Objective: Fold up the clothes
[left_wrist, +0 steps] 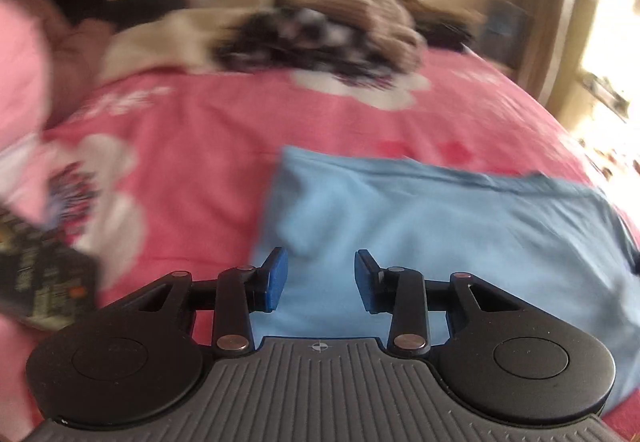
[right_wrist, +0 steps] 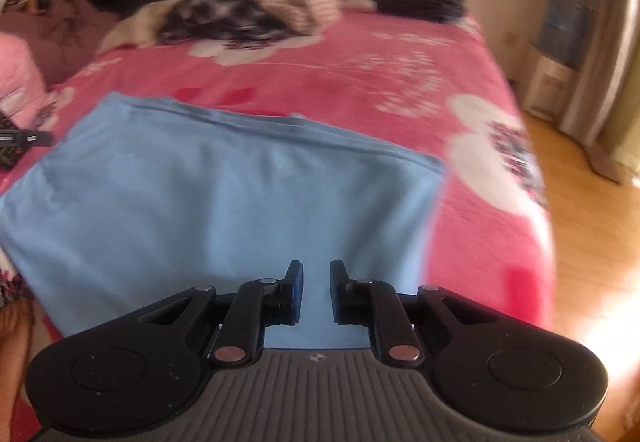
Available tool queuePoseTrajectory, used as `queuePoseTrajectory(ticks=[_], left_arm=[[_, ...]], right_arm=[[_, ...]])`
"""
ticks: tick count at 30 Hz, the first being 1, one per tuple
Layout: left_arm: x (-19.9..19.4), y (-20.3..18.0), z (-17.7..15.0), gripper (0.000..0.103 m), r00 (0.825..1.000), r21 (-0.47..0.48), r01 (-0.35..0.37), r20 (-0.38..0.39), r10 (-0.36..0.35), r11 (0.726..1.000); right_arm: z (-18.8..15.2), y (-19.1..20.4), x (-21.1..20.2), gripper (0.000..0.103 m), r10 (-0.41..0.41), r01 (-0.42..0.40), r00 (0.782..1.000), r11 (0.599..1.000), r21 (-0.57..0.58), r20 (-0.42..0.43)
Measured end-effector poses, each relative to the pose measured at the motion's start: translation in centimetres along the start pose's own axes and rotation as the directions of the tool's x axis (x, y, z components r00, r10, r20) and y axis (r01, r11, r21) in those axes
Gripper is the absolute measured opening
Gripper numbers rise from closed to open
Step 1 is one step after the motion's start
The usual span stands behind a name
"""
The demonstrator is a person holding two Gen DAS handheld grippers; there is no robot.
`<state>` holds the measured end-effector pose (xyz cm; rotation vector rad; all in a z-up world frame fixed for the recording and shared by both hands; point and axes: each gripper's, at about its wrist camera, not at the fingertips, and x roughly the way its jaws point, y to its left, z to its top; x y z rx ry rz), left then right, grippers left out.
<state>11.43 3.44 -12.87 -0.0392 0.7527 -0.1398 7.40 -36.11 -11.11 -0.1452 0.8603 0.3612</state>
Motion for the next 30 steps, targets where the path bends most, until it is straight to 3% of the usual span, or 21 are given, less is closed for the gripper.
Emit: queuePoseTrajectory(ticks=[3, 7, 10, 12, 16, 19, 22, 26, 30], left_arm=[[2.3, -0.5, -0.3, 0.037, 0.999, 0.028, -0.041, -0.023, 0.042, 0.999], [3.0, 1.6, 0.3, 0.034, 0.998, -0.012, -0.068, 0.002, 0.068, 0.998], [2.6, 2.0, 0.9, 0.04, 0.985, 0.007, -0.168, 0.037, 0.167, 0.986], [2.5, 2.2, 1.3, 0.04, 0.988, -0.016, -0.148, 0.039, 0.149, 0.989], [1.9, 0.2, 2.0, 0.04, 0.992, 0.03, -0.098, 0.082, 0.095, 0.995], [2.7, -1.6, 2.2, 0.04, 0.997, 0.067, -0.054, 0.061, 0.05, 0.996], [4.9, -1.5, 2.6, 0.04, 0.995, 0.083, -0.098, 0.012, 0.097, 0.992], [5.2, 1.3, 4.0, 0.04, 0.993, -0.025, -0.112, 0.019, 0.113, 0.993], [5.1, 2.4, 4.9, 0.041, 0.994, -0.048, -0.105, 0.037, 0.107, 0.993]], right_arm=[[0.3, 0.1, 1.8, 0.014, 0.025, -0.024, 1.0, 1.0, 0.007, -0.019], [0.0, -2.5, 2.1, 0.014, -0.033, 0.034, 0.999, 0.997, 0.064, -0.017], [0.0, -4.4, 1.1, 0.014, -0.089, 0.089, 0.996, 0.991, 0.105, -0.001], [0.1, -4.9, 0.8, 0.015, -0.114, 0.113, 0.993, 0.987, 0.116, 0.007], [1.1, -3.4, 1.1, 0.015, -0.058, 0.055, 0.998, 0.995, 0.087, 0.035], [1.9, -1.9, 2.5, 0.015, -0.022, 0.022, 0.999, 0.999, 0.025, 0.028], [2.3, -3.1, 3.9, 0.014, -0.045, 0.044, 0.999, 0.998, 0.044, 0.015], [2.6, -6.5, 4.1, 0.012, -0.073, 0.069, 0.997, 0.987, 0.147, 0.024], [3.5, -6.6, 3.5, 0.014, -0.072, 0.065, 0.996, 0.99, 0.126, 0.049]])
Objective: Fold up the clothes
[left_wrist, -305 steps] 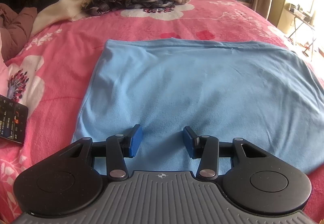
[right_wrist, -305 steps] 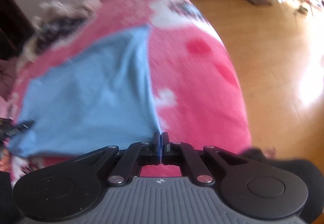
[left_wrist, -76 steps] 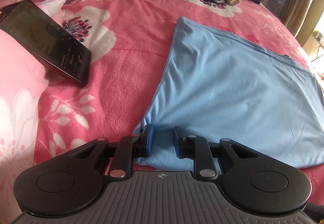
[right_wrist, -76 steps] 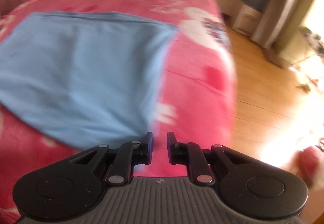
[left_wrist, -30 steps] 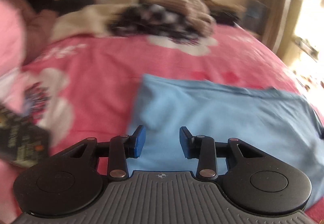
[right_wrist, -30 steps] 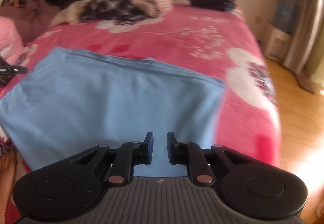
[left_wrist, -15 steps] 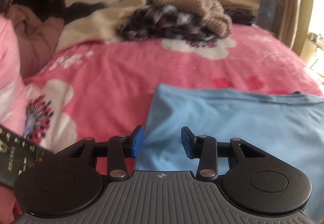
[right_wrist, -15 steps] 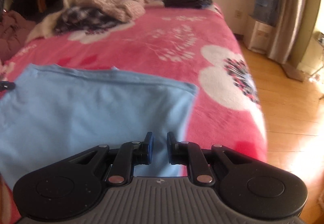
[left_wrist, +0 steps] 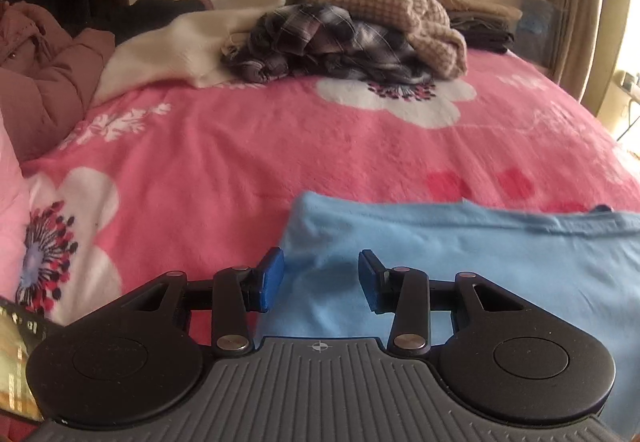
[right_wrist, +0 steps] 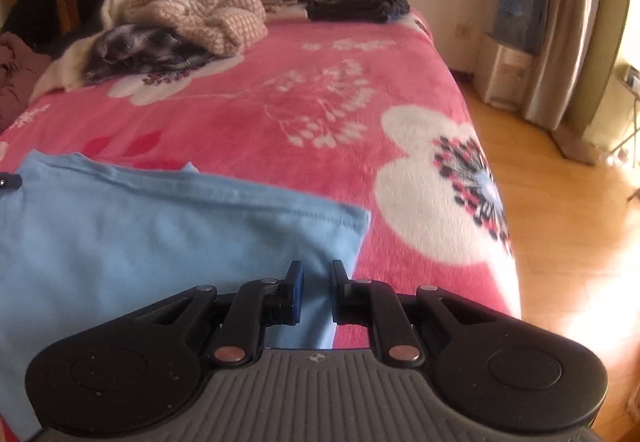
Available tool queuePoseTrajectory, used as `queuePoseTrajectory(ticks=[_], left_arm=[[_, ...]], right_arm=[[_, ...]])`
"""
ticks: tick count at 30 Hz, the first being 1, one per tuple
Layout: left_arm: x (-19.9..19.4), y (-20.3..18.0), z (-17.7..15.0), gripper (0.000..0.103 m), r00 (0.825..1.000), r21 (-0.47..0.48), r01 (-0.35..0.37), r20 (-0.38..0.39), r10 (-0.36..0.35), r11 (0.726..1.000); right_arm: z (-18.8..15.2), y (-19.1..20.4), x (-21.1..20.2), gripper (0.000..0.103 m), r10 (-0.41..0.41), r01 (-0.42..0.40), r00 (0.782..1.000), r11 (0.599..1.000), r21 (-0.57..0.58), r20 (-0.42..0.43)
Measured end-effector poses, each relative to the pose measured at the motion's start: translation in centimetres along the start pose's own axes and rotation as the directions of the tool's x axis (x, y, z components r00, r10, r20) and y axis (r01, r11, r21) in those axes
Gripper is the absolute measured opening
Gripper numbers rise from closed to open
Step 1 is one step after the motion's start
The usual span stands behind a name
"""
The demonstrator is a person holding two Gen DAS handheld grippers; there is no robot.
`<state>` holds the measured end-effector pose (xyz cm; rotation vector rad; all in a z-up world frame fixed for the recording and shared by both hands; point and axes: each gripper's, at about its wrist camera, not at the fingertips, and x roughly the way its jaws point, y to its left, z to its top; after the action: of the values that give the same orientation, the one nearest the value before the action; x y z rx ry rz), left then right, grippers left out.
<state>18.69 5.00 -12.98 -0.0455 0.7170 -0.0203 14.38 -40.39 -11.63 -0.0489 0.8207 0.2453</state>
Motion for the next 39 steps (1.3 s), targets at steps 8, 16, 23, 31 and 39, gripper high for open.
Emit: queuePoseTrajectory(ticks=[8, 16, 23, 31, 39], left_arm=[[2.7, -0.2, 0.4, 0.05, 1.0, 0.068, 0.01, -0.012, -0.009, 0.998], [1.3, 2.9, 1.9, 0.052, 0.999, -0.049, -0.003, 0.05, 0.005, 0.999], [3.4, 5.8, 1.9, 0.051, 0.998, -0.193, -0.057, -0.012, 0.056, 0.979], [-2.8, 4.3, 1.6, 0.051, 1.0, -0.14, 0.013, -0.011, -0.015, 0.99], [-5.7, -1.3, -5.3, 0.052, 0.97, 0.015, 0.108, -0.22, -0.102, 0.994]], right_arm=[[1.2, 0.8, 3.3, 0.012, 0.015, -0.015, 0.999, 1.0, -0.003, -0.033], [1.9, -0.7, 1.7, 0.014, 0.002, -0.005, 1.0, 0.996, 0.085, 0.028], [2.0, -2.1, 3.7, 0.011, 0.028, -0.023, 0.999, 0.976, 0.214, -0.019], [1.8, -1.7, -1.0, 0.013, 0.05, -0.052, 0.999, 0.99, 0.133, 0.012], [-2.8, 0.2, -2.9, 0.015, 0.113, -0.109, 0.983, 0.993, 0.033, -0.144]])
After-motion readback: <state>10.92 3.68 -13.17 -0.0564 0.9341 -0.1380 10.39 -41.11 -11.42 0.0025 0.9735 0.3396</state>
